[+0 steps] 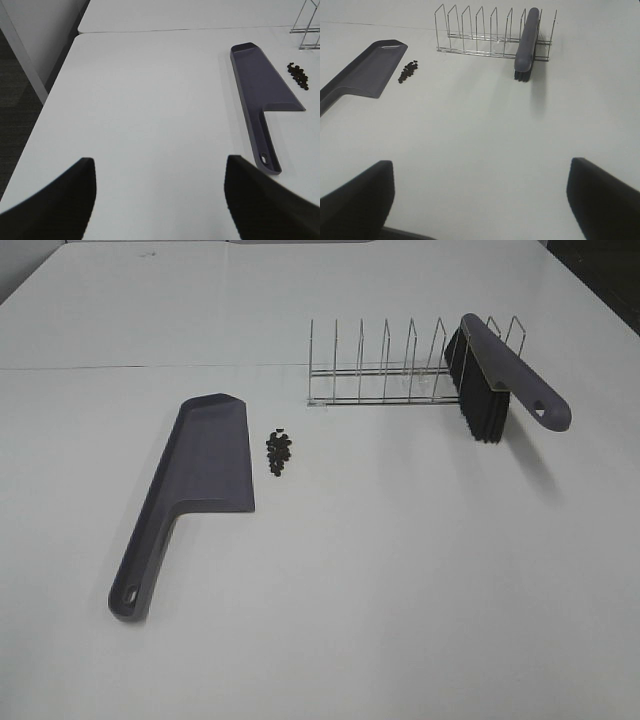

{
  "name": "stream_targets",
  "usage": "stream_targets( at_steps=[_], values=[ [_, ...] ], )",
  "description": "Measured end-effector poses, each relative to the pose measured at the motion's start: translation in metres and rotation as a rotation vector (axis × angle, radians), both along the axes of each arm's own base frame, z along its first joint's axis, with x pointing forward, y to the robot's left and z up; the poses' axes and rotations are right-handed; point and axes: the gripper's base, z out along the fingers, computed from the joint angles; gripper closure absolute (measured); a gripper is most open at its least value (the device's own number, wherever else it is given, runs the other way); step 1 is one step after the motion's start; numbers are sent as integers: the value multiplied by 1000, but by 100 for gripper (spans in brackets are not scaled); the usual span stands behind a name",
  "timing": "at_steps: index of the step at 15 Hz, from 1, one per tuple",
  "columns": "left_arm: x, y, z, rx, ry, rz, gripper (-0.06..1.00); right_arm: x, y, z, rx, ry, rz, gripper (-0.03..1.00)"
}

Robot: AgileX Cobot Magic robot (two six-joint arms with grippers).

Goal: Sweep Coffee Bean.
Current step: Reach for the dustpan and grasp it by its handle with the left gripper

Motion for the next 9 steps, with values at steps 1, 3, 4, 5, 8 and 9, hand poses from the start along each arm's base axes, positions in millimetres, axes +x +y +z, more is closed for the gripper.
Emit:
stream_targets(
  at_steps=[1,3,4,5,8,9],
  values=[
    [0,0,0,0,0,0,29,0,0,0,0,0,0,17],
    [0,0,0,0,0,0,29,0,0,0,0,0,0,17],
    [0,0,0,0,0,0,29,0,0,0,0,0,0,17],
    [0,0,0,0,0,0,29,0,0,0,0,0,0,17],
    [0,0,0,0,0,0,29,0,0,0,0,0,0,17],
    [0,0,0,0,0,0,29,0,0,0,0,0,0,17]
  ],
)
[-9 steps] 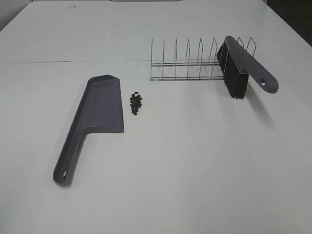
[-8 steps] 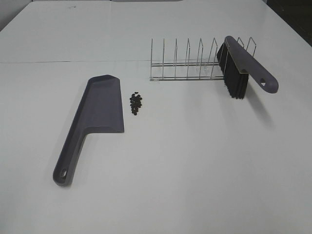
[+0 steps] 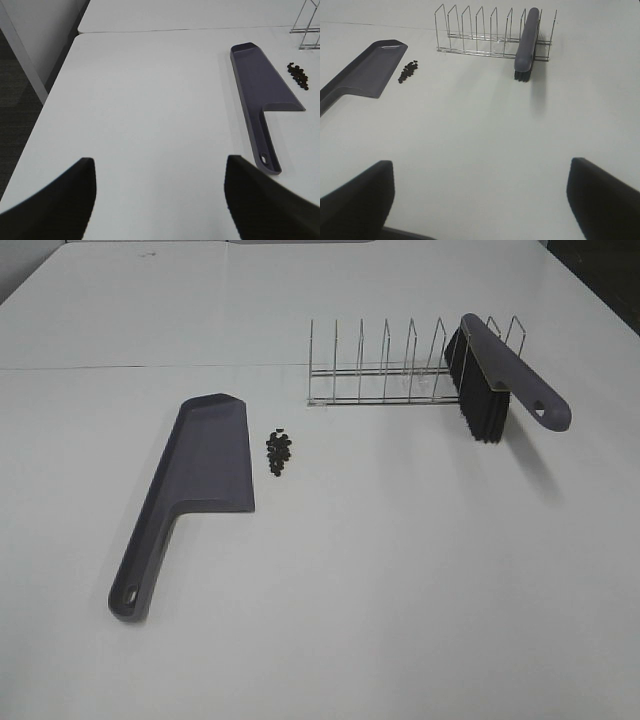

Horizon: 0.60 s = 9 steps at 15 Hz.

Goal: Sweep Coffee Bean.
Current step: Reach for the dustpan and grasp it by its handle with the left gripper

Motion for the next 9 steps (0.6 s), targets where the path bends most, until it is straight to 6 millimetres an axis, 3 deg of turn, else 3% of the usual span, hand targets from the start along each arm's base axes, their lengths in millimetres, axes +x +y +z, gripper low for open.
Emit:
stream_targets(
  at_steps=[9],
  values=[
    [0,0,0,0,0,0,29,0,0,0,0,0,0,17]
  ],
)
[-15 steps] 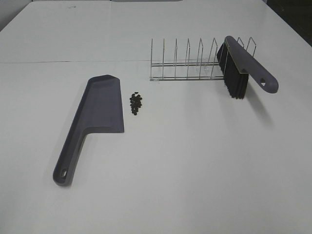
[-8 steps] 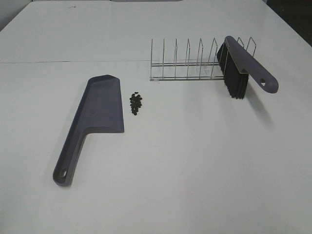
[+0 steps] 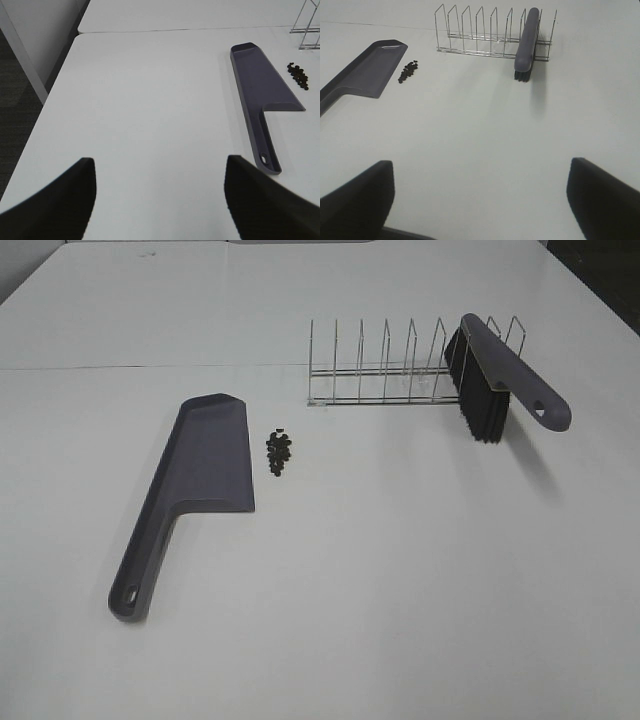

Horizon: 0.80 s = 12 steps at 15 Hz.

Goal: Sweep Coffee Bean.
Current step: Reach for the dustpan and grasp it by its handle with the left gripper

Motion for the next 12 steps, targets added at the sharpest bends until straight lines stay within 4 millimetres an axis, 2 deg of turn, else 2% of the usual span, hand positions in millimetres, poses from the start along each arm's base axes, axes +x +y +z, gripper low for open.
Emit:
stream_targets(
  at_steps=[12],
  values=[
    [0,0,0,0,0,0,29,0,0,0,0,0,0,17]
  ],
)
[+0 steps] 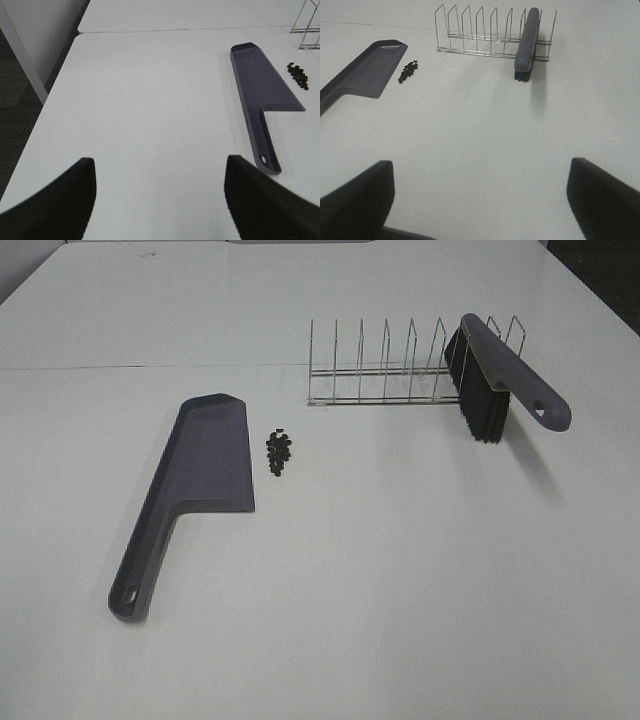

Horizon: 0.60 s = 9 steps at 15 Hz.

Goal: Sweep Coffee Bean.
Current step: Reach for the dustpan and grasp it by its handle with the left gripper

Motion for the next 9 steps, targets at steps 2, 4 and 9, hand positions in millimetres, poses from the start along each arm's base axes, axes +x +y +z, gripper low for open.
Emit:
stream_targets(
  at_steps=[2,4,9],
  values=[
    [0,0,0,0,0,0,29,0,0,0,0,0,0,17],
    [0,0,0,0,0,0,29,0,0,0,0,0,0,17],
    [0,0,0,0,0,0,29,0,0,0,0,0,0,17]
  ],
)
